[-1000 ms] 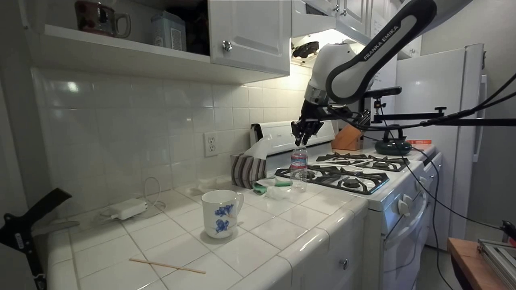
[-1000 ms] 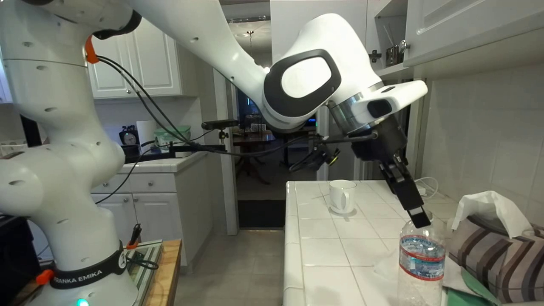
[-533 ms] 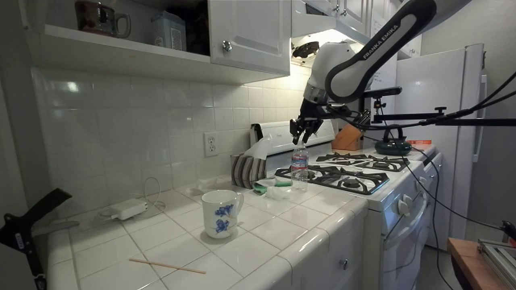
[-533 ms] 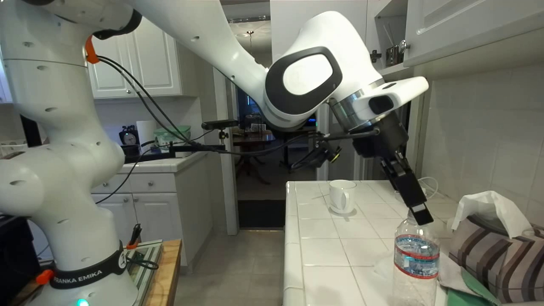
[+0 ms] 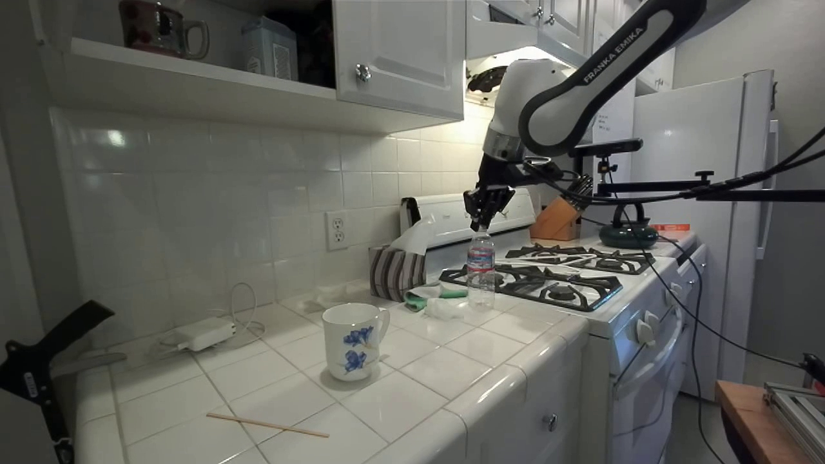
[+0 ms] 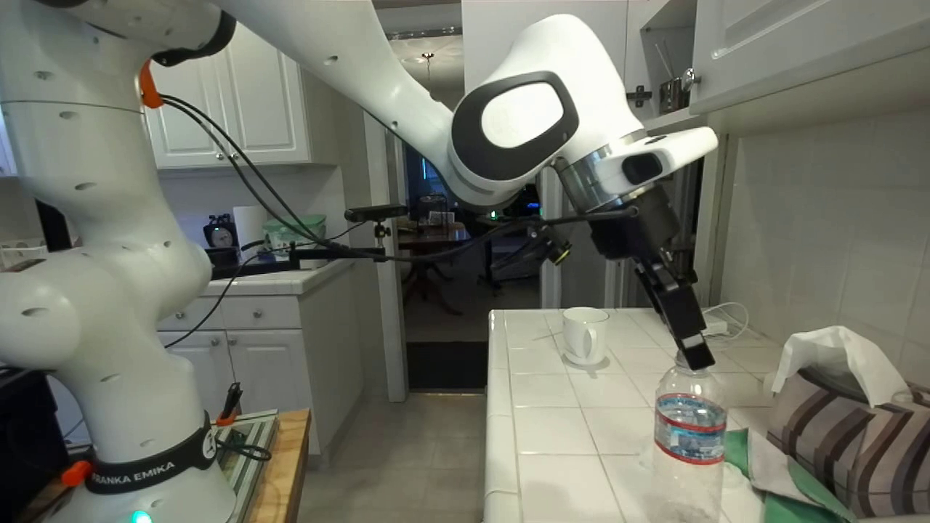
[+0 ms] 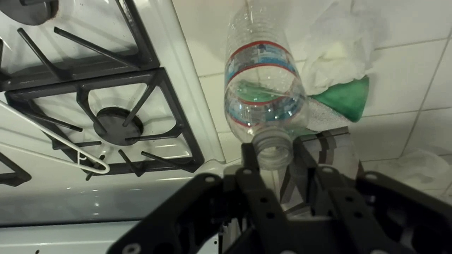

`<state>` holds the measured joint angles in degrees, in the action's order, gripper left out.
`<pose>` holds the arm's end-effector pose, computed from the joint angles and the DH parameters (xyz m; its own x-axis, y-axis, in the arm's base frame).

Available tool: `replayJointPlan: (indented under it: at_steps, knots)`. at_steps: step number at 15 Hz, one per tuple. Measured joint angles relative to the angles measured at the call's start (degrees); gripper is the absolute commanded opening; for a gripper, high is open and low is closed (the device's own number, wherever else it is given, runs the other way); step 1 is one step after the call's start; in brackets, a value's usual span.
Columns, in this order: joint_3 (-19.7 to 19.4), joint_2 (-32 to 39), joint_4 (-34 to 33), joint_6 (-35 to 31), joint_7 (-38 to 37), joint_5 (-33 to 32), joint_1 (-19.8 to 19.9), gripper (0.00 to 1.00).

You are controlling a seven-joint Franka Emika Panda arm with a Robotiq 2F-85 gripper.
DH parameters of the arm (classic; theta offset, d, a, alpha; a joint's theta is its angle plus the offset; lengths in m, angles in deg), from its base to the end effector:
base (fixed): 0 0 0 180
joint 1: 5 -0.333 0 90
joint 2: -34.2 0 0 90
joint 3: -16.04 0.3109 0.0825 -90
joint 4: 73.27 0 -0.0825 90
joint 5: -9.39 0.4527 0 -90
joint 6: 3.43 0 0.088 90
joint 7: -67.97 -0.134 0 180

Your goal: Move the bottle to the left. Then, open the right door of the wall cabinet, retrieve a cup, and place it on the counter.

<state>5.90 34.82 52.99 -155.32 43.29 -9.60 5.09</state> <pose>0.5960 -0.2146 0.3525 0.7785 -0.4288 0.4584 -0.5158 -0.8532 0.0778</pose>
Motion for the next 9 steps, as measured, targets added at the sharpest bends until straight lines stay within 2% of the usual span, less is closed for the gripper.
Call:
replayJointPlan:
  at_steps: [4,7,9]
  knots:
    - [3.0,-9.5,6.8,5.2,13.0,8.1,-2.8,0.07]
    - [5.3,-17.3,13.0,6.2,19.3,10.0,-5.9,0.07]
    - [6.7,-19.9,15.0,6.0,22.8,10.1,-8.0,0.07]
